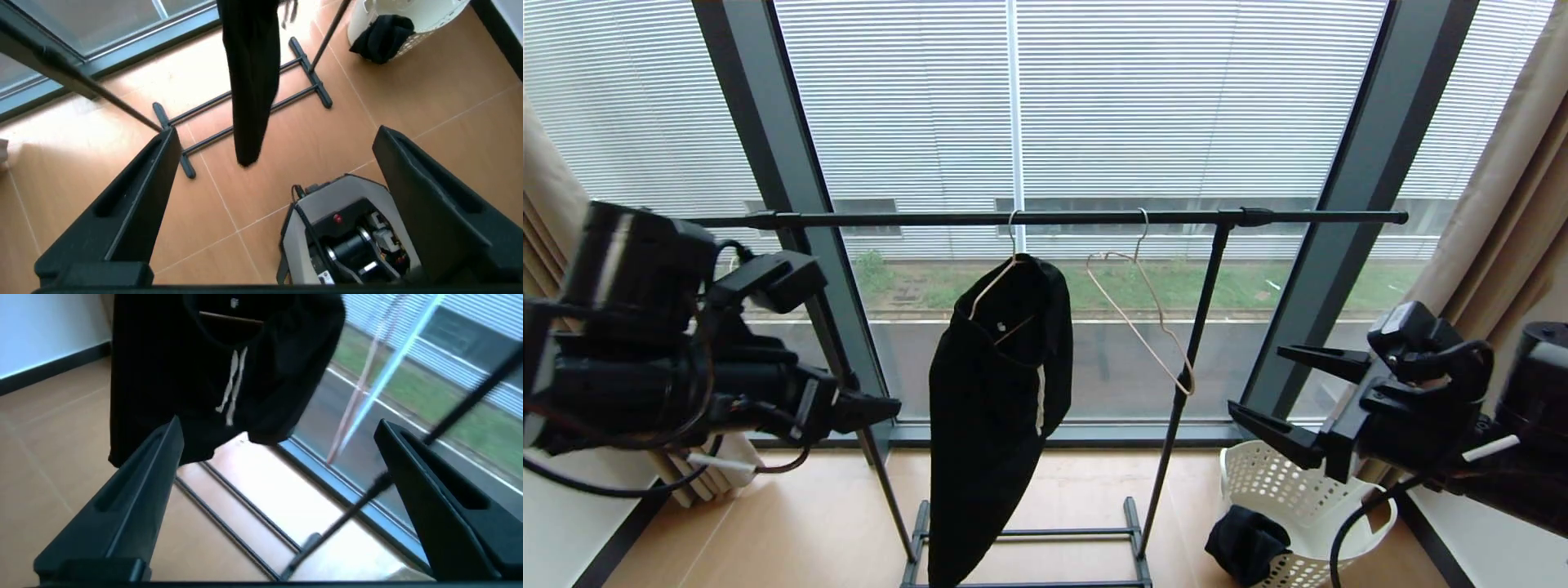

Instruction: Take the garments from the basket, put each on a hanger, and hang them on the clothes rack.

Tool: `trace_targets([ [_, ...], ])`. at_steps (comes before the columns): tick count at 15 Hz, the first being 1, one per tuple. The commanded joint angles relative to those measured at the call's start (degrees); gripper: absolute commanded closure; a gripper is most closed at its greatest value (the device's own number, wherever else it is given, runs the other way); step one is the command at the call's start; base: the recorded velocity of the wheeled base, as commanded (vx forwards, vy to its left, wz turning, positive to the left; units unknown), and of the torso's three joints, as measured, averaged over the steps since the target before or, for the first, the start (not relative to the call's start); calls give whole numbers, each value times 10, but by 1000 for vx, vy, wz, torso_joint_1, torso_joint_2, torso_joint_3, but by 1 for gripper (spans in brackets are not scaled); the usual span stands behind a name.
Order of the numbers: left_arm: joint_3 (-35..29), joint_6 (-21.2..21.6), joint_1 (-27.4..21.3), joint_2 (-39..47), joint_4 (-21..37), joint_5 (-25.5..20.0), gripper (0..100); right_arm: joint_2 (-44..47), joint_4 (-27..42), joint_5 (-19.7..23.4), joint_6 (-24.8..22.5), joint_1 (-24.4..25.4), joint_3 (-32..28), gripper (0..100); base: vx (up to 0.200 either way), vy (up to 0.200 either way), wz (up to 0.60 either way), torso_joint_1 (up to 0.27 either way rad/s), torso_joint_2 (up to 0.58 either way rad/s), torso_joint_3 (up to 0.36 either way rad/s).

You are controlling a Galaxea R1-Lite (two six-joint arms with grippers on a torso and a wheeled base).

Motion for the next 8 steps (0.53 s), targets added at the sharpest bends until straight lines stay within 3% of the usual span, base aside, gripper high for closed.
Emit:
trace_targets([
  [1,130,-2,-2,-179,-1,1,0,-125,23,-70,2,44,65,0,0,0,0,0,0,0],
  [2,191,-4,-1,-240,-1,10,0,-186,75,-102,2,68,86,0,0,0,0,0,0,0],
  [5,280,-21,2,-356,-2,39,0,-305,193,-157,15,85,124,0,0,0,0,0,0,0],
  [7,314,-25,2,-410,-2,55,0,-385,258,-173,17,85,152,0,0,0,0,0,0,0],
  [8,314,-25,2,-410,-2,55,0,-385,258,-173,17,85,152,0,0,0,0,0,0,0],
])
